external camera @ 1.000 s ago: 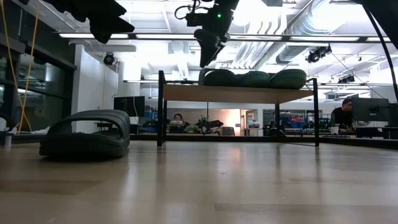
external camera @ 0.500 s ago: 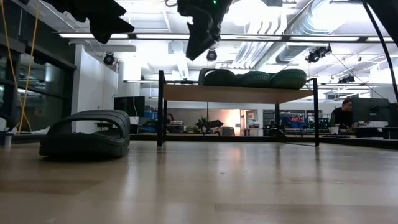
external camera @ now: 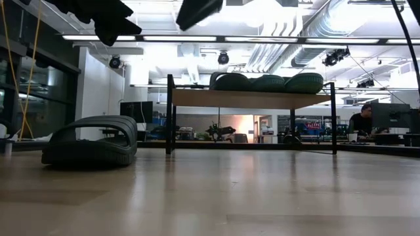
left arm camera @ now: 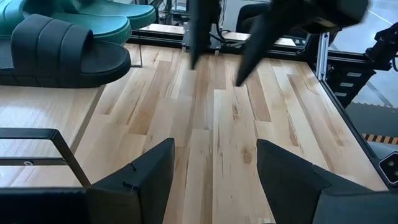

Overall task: Pick and place slides into the shelf
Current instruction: Put the dark green slipper on the shelf

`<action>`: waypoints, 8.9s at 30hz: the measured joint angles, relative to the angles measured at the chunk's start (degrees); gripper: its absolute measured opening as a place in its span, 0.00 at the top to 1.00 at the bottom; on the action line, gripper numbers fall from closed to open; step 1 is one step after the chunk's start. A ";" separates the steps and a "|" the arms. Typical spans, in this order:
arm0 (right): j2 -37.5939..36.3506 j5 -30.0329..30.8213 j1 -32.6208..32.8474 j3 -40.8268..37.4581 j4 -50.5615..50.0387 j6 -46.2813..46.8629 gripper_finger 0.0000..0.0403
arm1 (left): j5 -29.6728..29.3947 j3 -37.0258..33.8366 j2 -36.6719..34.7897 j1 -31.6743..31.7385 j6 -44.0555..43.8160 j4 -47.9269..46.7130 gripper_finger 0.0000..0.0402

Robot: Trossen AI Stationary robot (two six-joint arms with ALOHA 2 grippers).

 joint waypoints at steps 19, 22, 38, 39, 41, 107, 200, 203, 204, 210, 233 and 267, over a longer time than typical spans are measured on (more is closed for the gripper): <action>3.56 5.11 5.50 -0.17 1.37 4.64 0.55 | 1.73 -0.01 0.01 0.03 -4.66 -11.95 0.48; 3.56 5.09 5.61 -0.17 1.38 4.92 0.55 | 1.68 -0.01 0.01 0.03 -4.70 -13.15 0.48; 5.31 3.81 7.59 -1.83 -4.13 9.86 0.55 | 6.02 -4.84 -0.02 9.41 -4.63 -13.94 0.48; 5.46 3.86 7.98 -2.38 -4.31 9.45 0.55 | 7.65 -5.53 -0.02 10.92 -4.61 -13.67 0.48; 5.53 4.04 8.59 -3.58 -3.71 8.00 0.55 | 11.22 -6.86 -0.01 13.97 -4.26 -12.74 0.48; 5.40 3.47 8.45 -4.72 -2.02 5.91 0.55 | 37.66 -11.87 21.40 14.48 -4.08 5.52 0.48; 11.99 32.40 15.34 -4.68 21.66 -31.94 0.55 | 37.70 -8.64 8.61 14.63 -3.21 9.05 0.95; 12.84 33.59 14.86 -4.68 24.35 -34.19 0.55 | 37.91 -8.64 8.02 14.63 -3.48 9.07 0.95; 13.10 33.48 14.74 -4.68 24.89 -34.57 0.55 | 37.93 -8.64 7.89 14.63 -3.65 8.84 0.95; 13.25 32.95 14.07 -4.68 25.46 -34.52 0.55 | 37.94 -8.64 7.83 14.63 -3.67 8.96 0.95; 13.27 34.92 11.09 -4.70 21.32 -27.49 0.55 | 37.90 -8.64 7.83 14.63 -4.44 9.16 0.95; 13.25 34.88 11.09 -4.72 19.76 -25.11 0.99 | 34.63 -8.68 7.83 14.58 -4.45 8.96 0.95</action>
